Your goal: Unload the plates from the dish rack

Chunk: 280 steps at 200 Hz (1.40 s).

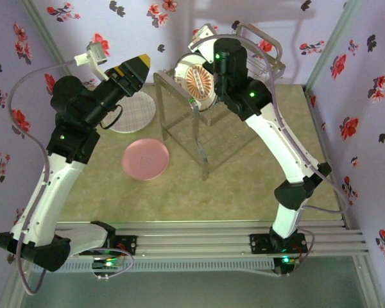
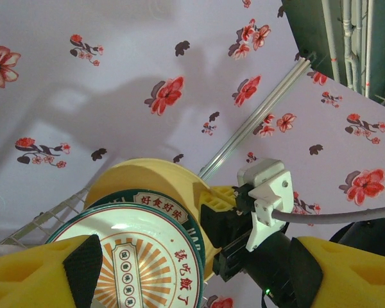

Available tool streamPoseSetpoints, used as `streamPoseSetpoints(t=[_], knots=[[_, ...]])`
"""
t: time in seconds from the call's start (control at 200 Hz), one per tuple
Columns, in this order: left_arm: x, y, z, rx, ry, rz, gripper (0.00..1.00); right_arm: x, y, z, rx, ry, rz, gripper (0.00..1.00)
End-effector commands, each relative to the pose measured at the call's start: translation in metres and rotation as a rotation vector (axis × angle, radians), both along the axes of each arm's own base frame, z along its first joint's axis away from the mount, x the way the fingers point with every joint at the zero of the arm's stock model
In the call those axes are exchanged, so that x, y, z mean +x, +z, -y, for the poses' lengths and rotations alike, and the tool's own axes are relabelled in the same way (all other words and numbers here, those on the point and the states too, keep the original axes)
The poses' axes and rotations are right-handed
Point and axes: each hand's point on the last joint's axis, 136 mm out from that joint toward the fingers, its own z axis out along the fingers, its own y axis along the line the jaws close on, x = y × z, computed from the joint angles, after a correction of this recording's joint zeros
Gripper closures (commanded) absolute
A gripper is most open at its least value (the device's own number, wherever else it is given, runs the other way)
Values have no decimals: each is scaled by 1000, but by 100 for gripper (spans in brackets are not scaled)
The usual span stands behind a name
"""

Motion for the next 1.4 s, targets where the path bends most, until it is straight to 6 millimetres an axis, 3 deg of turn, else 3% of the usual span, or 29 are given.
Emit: streamPoseSetpoints(t=[0.0,0.465,0.865,1.18,1.395], knots=[[-10,14,0,-13,-10,55,22,-7,29,5,28,-36,91,100],[-13,16,0,-22,-16,57,22,-20,55,21,-23,-90,170,100],[-13,15,5,-23,-30,56,22,-39,93,45,9,-122,258,100],[-11,17,15,-27,-59,54,22,-51,115,87,53,-192,303,100],[-9,15,35,1,-102,48,22,-68,133,115,134,-222,342,100]])
